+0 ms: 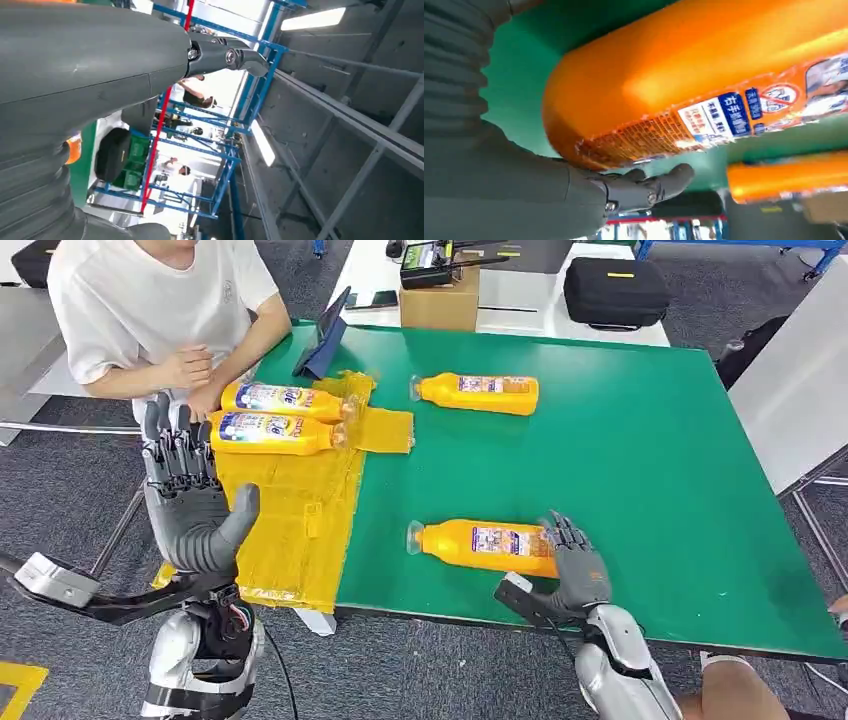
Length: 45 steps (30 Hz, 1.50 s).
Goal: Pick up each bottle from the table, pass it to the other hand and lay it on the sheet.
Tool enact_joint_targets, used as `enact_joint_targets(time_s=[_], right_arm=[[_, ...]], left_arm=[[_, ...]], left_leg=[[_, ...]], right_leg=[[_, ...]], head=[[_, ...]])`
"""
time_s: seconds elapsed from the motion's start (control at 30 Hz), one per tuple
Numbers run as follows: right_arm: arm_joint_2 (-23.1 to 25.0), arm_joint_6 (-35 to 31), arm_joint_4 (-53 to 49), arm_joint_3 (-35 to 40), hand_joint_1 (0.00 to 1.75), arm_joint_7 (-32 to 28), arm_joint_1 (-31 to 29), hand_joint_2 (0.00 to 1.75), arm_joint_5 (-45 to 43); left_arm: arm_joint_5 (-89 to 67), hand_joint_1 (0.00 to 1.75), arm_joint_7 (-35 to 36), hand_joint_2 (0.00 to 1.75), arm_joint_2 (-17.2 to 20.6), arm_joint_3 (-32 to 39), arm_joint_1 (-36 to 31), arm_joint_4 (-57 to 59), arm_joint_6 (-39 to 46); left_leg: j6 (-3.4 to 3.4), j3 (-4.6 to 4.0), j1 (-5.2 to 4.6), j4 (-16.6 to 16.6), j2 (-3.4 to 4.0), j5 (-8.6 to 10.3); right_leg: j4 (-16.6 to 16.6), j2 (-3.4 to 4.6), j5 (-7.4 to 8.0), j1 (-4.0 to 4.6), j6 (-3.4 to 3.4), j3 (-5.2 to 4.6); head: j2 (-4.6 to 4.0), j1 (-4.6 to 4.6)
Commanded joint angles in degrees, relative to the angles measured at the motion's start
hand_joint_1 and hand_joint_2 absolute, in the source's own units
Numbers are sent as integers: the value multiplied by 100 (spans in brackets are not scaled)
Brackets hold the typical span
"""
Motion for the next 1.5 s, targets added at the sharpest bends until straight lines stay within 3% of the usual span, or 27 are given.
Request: enact_joint_targets(time_s=[0.03,0.67,0.7,0.73,0.77,0.8,0.87,0.93,0.97,1.03,1.13,1.2,1.27,1.4,1.5], right_arm=[[35,369,1391,324,0,171,-795,175,37],[158,451,1969,641,0,26,-1234,175,123],[138,489,2105,723,10,-40,-1309,175,110],[123,576,2191,752,134,-61,-1349,175,86],[80,687,2290,789,162,-70,-1400,175,75],[58,800,2372,854,168,-82,-1454,175,71],[14,1234,2623,948,166,-66,-1595,175,-31],[-29,1865,2970,1164,127,94,-1843,175,-27],[-24,2054,3093,1169,127,180,-1922,175,-91],[9,2199,3210,1251,145,259,-2000,175,-134],[-84,2599,3315,1346,138,127,-2056,175,-239],[-125,2707,3335,1284,157,-15,-2027,175,-413],[-124,2700,3334,1288,166,-15,-2024,175,-417],[-79,2643,3304,1304,166,-33,-2036,175,-450],[-61,2385,3161,1226,175,-335,-1966,175,-725]], left_arm=[[24,0,144,175,243,-34,-24,255,-34],[34,0,156,175,201,-86,-195,426,-58],[58,0,182,175,208,-123,-225,465,-72],[64,0,187,175,210,-143,-237,494,-76],[70,0,192,175,214,-167,-256,518,-81],[69,0,193,175,220,-183,-264,524,-83],[64,0,194,175,237,-224,-275,541,-72],[27,0,202,175,227,-256,-325,614,-41],[19,0,203,175,221,-264,-348,653,-37],[-50,0,106,175,188,-270,-380,662,-26],[80,0,62,175,192,-301,-423,658,-130],[108,0,52,175,202,-317,-434,652,-143],[111,0,50,175,205,-314,-436,647,-143],[106,0,30,175,233,-307,-423,658,-150],[128,0,14,175,258,-327,-390,623,-193]], left_leg=[[-4,17,1,-6,11,-1],[-8,38,5,-6,12,-4],[-6,33,4,-4,9,-2],[-4,30,3,-5,8,0],[-6,34,4,-5,9,-1],[-5,33,4,-5,8,0],[-6,35,3,-5,6,1],[-6,42,4,-6,17,-1],[-3,40,1,-5,21,2],[-6,61,4,-7,39,0],[-12,88,7,-11,38,-4],[-13,97,10,-8,22,-3],[-5,121,7,-11,30,-14],[-7,129,9,-17,30,-15],[-7,130,10,-18,31,-14]], right_leg=[[-5,7,1,2,-7,13],[-5,1,-2,7,-14,34],[-4,0,-1,5,-11,29],[-5,-1,1,4,-8,26],[-6,-2,0,6,-11,31],[-7,-4,1,5,-10,30],[-5,-7,0,4,-12,32],[-7,0,2,6,-13,36],[-6,1,4,2,-9,29],[-10,13,4,5,-14,43],[-18,17,8,10,-18,62],[-18,2,3,12,-20,47],[-22,16,0,10,-13,44],[-27,15,0,12,-16,60],[-28,16,2,13,-16,115]], head=[[0,0],[0,0],[0,2],[-2,0],[0,2],[0,0],[0,2],[0,0],[0,0],[0,0],[0,2],[0,2],[0,0],[0,0],[-2,2]])
